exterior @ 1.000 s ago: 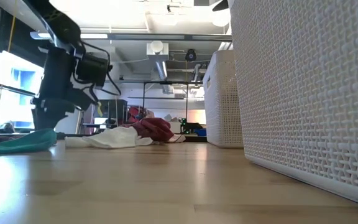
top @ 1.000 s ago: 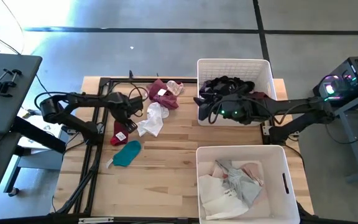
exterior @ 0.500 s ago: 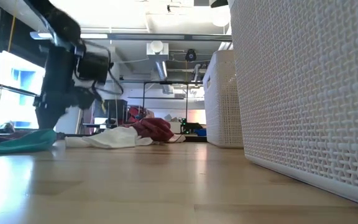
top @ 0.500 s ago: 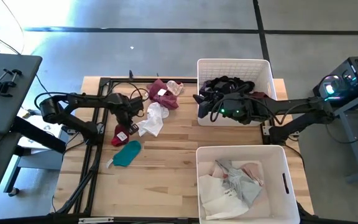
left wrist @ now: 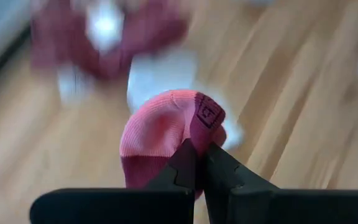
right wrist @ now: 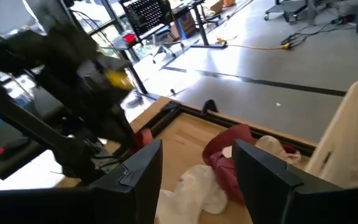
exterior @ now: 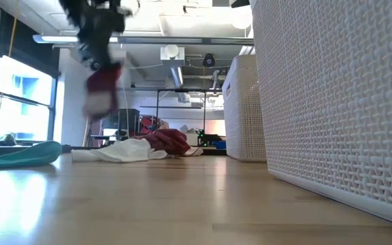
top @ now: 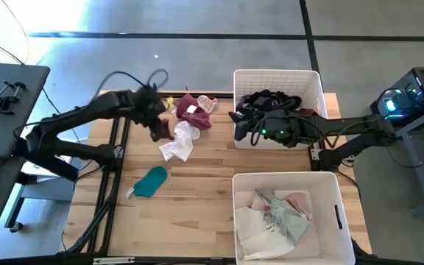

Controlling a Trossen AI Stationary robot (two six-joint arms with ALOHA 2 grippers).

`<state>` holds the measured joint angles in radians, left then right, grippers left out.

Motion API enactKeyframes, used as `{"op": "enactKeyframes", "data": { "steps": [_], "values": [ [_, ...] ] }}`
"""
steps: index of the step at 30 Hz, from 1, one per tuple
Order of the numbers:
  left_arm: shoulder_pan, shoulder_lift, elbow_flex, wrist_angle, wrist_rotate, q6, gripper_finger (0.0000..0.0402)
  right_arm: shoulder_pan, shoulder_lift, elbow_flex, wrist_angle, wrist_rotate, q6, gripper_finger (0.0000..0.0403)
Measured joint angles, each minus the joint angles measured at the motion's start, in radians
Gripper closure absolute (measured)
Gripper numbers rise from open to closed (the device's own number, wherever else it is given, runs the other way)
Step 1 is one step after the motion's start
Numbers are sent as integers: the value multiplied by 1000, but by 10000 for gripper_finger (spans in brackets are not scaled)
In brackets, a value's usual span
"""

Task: Sort clothes
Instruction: Put the red sock into the top bin

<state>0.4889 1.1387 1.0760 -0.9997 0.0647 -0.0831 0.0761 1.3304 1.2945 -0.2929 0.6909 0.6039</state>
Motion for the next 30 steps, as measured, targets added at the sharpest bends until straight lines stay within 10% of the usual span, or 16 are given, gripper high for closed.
{"op": "enactKeyframes", "data": {
  "steps": [8,18,30],
  "values": [
    [0,-76,33,405,214,27,401,4,0,0,-23,-18,-25,222],
    [-38,-51,33,685,378,-81,402,16,94,0,90,-378,-253,222],
    [-138,16,33,721,375,-125,401,-32,303,0,440,-217,-238,224]
  ]
}}
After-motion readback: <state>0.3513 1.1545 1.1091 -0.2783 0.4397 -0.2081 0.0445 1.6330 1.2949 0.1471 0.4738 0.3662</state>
